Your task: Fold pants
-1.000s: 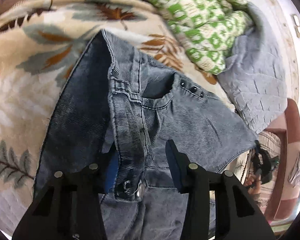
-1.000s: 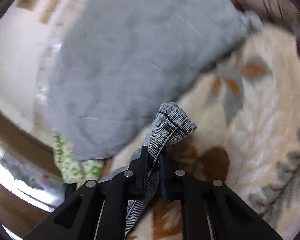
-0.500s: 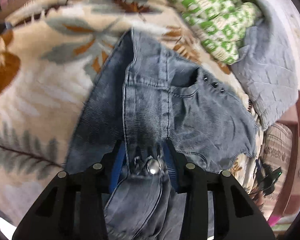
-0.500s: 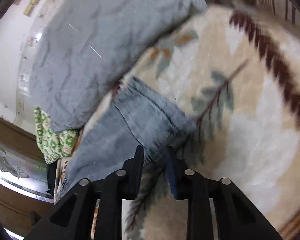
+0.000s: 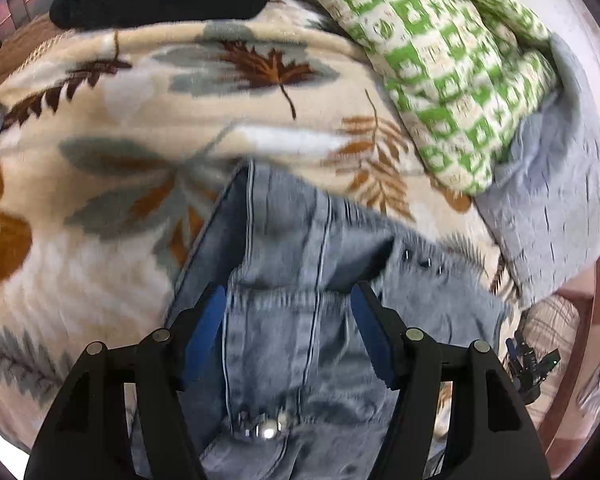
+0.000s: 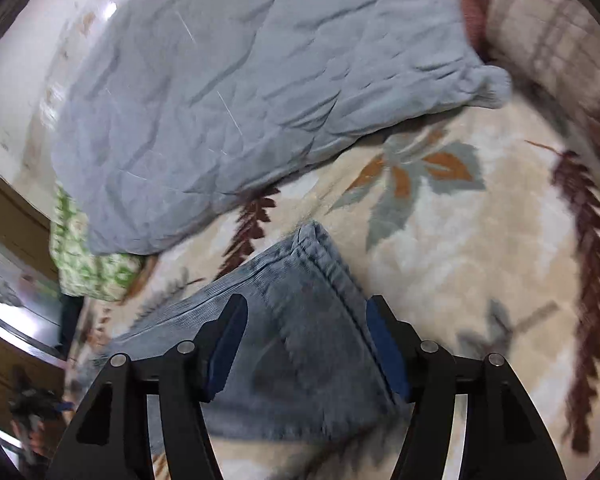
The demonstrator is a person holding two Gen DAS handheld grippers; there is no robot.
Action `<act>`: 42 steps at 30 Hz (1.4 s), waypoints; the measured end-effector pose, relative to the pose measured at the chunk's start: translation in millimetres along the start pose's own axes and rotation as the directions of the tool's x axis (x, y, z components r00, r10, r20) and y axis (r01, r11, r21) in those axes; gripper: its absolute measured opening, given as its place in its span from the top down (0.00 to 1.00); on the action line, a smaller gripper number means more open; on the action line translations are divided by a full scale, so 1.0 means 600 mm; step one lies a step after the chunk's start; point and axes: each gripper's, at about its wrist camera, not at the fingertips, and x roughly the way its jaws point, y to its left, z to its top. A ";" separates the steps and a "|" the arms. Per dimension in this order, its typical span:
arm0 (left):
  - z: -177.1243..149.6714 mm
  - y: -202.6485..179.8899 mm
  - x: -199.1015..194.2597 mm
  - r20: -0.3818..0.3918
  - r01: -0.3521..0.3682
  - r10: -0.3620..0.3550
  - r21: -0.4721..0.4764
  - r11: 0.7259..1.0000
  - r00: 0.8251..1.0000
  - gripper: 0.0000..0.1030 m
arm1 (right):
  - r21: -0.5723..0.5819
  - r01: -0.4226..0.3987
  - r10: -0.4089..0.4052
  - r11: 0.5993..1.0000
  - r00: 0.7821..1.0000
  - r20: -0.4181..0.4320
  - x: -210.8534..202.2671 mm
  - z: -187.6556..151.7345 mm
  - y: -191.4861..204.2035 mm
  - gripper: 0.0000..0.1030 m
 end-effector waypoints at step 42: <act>-0.223 -0.082 -0.185 0.558 -0.251 0.016 0.348 0.904 0.830 0.98 | -0.108 0.030 -0.005 0.994 0.972 0.233 -0.244 -0.124 0.091 0.91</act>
